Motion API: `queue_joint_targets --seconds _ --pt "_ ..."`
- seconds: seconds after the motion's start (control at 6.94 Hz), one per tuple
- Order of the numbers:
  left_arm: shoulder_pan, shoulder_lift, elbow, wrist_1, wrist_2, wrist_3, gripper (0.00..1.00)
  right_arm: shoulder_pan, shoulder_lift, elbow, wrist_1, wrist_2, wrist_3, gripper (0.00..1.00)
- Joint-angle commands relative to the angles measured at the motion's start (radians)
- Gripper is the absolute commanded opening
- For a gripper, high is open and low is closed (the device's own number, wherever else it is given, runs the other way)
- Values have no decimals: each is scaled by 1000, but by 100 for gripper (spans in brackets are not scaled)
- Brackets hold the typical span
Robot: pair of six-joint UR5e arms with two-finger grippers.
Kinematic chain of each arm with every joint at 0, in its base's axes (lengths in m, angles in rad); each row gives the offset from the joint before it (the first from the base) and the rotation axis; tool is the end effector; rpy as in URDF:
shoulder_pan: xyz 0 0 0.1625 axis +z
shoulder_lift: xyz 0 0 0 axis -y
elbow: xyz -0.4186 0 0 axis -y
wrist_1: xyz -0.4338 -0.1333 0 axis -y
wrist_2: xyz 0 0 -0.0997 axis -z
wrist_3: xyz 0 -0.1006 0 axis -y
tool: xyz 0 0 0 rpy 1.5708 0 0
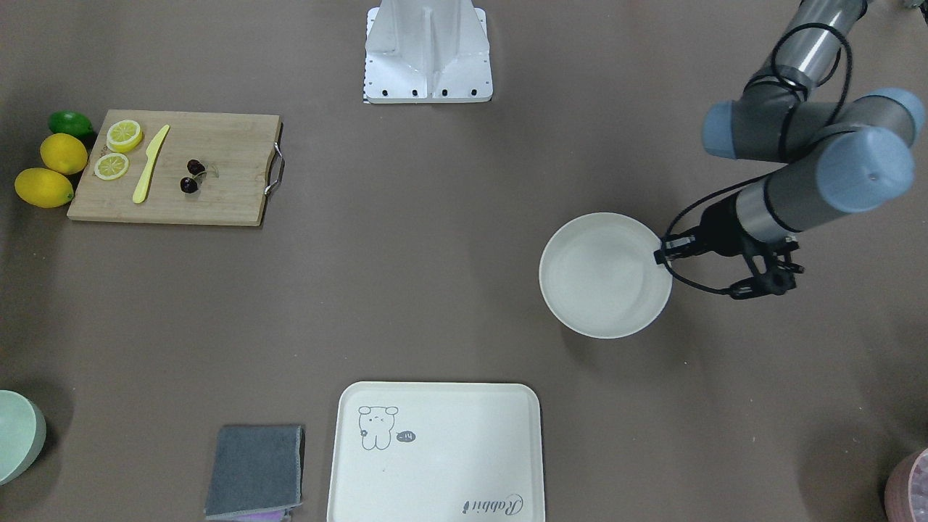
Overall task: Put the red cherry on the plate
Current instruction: 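Carry the white plate to the table center and set it down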
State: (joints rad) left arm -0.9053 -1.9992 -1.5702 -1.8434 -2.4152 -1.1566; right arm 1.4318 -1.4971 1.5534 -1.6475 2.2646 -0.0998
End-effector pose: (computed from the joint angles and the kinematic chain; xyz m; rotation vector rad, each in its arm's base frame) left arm 0.3790 -0.5770 0.3501 -0.2353 1.0123 -0.1507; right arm -0.0096 -0.5662 0.6349 -0.0332 -0.6948 -0.2220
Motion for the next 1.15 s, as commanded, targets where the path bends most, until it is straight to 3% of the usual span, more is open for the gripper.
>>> queue_joint_targets --seconds 0.0,0.86,1.01 --pt "191 -91 -19 0 158 -232 0 -1 1 4 0 10 0 100" --pt "374 -228 2 -50 351 -528 0 -2 0 -4 -2 10 2 100" --pt "376 -222 2 -54 355 -519 52 -1 0 -12 -2 29 0 100"
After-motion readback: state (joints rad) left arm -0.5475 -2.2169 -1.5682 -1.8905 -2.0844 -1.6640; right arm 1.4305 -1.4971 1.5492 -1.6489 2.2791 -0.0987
